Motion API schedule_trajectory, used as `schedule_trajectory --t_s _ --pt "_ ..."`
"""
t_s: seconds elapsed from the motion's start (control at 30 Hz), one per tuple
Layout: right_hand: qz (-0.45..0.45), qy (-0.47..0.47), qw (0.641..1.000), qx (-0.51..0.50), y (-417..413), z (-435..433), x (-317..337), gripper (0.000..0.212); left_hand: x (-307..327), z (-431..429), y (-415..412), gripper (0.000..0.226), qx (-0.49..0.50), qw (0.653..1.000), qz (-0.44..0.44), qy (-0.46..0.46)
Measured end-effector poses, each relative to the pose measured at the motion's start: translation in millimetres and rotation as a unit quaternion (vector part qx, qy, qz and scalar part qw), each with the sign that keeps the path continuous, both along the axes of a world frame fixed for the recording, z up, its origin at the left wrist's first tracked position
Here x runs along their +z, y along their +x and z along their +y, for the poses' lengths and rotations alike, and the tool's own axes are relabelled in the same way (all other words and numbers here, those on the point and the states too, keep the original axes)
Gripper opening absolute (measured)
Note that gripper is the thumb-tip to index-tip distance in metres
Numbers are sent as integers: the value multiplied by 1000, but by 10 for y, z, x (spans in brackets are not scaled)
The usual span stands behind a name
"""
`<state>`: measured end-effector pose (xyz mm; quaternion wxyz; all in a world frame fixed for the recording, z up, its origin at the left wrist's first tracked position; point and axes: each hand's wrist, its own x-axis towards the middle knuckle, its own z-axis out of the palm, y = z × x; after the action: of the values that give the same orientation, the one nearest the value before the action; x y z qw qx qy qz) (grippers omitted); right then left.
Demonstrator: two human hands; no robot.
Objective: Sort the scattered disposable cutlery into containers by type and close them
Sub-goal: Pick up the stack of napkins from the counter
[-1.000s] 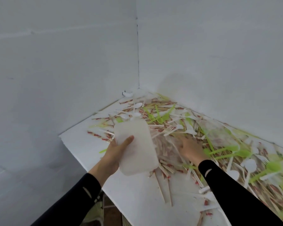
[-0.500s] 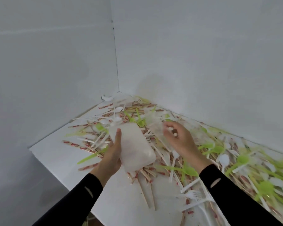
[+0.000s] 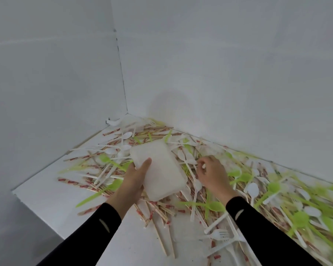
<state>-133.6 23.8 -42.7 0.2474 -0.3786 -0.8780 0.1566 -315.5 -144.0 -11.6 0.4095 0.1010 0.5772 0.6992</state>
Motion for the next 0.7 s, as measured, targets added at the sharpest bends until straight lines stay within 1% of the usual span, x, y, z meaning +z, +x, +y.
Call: schedule_trajectory --t_s 0.07,0.13,0.2,0.27,0.33,0.37,0.43,0.5,0.53,0.57,0.63,0.7 --pt "-87 -15 995 -55 62 199 -117 29 12 -30 -69 30 -6 1000 8 -14" --pt "-148 -37 985 -85 118 320 -216 35 10 -45 -160 30 4 999 7 -35" --pt "-191 -17 976 -104 141 410 -304 32 4 -39 -258 35 10 998 -3 -54" --pt "-202 12 972 -116 142 466 -353 24 -8 -14 -348 39 18 997 -13 -69" --pt "-170 15 977 -127 128 507 -330 18 -33 37 -400 41 34 997 -20 -71" --pt "-133 12 982 -133 123 508 -282 14 -58 74 -409 44 48 996 -21 -68" --pt "-28 16 990 -139 85 455 -133 8 -114 183 -401 58 76 993 -19 -82" --pt "57 32 992 -104 -26 312 53 4 -147 321 -325 63 106 990 -22 -94" --pt "82 35 994 -67 -102 193 141 5 -123 387 -248 65 108 989 -27 -95" --pt "93 35 995 -24 -191 55 215 7 -127 469 -185 69 95 991 -34 -89" --pt "89 50 993 54 -373 -225 271 8 -32 588 -21 74 61 995 -28 -80" --pt "74 95 989 90 -527 -439 227 5 31 683 93 79 53 997 3 -63"
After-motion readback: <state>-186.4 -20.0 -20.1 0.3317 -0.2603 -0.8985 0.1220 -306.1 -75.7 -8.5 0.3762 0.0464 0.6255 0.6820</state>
